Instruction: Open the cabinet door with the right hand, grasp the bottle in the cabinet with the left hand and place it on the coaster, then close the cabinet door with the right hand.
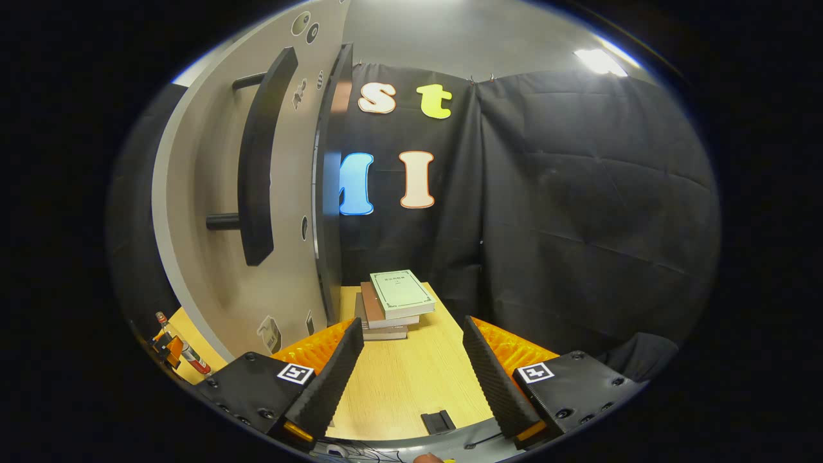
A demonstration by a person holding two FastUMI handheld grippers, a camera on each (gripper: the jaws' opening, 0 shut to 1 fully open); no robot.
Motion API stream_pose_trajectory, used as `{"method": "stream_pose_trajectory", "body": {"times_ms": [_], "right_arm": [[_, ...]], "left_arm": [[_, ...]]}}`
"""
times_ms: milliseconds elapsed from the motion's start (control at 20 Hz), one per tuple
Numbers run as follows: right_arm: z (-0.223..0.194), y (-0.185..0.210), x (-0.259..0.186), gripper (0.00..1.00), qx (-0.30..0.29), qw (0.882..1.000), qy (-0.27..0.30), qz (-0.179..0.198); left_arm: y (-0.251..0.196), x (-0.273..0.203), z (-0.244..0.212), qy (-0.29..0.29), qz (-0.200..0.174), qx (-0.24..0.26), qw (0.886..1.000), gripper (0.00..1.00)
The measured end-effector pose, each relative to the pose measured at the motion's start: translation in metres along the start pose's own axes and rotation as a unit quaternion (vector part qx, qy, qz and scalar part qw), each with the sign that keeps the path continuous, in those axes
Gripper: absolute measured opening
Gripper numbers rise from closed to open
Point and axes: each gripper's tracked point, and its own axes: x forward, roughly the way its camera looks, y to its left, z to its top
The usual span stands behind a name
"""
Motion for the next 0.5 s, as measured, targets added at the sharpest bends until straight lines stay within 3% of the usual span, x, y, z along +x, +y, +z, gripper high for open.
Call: {"method": "stream_pose_trajectory", "body": {"times_ms": [100,450,500], "right_arm": [[-0.003,-0.002,-0.001,0.99,0.002,1.000,0.003,0.000],[-0.006,-0.005,-0.001,0.99,-0.008,1.000,0.010,0.007],[-0.005,-0.005,-0.001,0.94,-0.009,1.000,0.011,0.007]], "left_arm": [[0.002,-0.003,-0.004,-0.006,0.009,0.008,1.000,0.73],[0.000,-0.006,-0.021,-0.023,0.031,0.025,0.999,0.76],[-0.001,-0.006,-0.023,-0.021,0.034,0.026,0.999,0.76]]}}
